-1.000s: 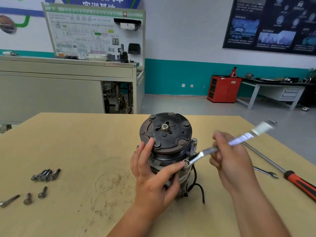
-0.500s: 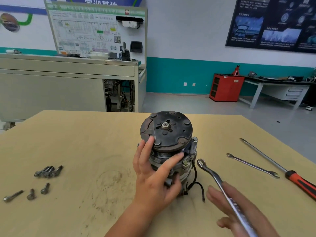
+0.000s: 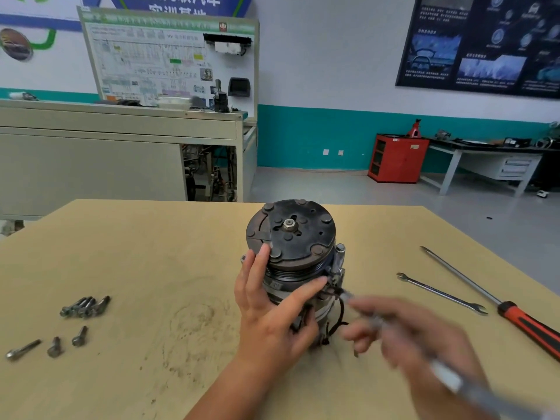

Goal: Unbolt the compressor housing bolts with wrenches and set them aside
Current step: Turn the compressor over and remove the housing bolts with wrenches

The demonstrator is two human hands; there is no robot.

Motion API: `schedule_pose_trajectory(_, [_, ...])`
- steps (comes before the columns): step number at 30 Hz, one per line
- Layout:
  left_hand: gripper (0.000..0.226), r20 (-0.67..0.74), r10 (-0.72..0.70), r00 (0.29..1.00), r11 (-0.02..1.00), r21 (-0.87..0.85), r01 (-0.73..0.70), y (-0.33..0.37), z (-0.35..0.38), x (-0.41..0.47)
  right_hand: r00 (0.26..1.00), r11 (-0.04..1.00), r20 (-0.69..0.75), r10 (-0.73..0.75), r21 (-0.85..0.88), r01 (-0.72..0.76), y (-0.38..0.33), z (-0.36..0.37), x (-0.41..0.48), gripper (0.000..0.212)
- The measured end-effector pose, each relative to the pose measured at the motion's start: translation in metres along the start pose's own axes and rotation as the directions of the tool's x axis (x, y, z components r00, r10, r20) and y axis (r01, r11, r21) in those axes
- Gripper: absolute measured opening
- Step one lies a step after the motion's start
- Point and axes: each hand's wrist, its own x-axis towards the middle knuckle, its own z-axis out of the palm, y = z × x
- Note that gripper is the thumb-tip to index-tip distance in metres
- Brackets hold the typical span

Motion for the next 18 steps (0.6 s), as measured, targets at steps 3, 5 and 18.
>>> schedule_pose_trajectory(3, [0.04,0.014,0.017,1.0,1.0,-0.019,-0.017,0.001,-0.002,0.003,0.984,0.998,-0.173,0.044,0.048,-0.036,0.017,-0.02,0.048,0.038])
schedule_pose_trajectory(5, [0.038,0.009,0.016,1.0,0.999,-0.035,-0.016,0.001,-0.002,0.003,0.974,0.968,-0.127,0.186,0.195,-0.159,0.031,-0.026,0.077,0.038])
schedule_pose_trajectory(18, [0.047,-0.041,-0.031,0.999,0.997,-0.072,0.028,0.002,-0.001,0.005,0.942,0.942,-0.118,0.314,0.162,-0.294,0.009,-0.012,-0.021,0.018])
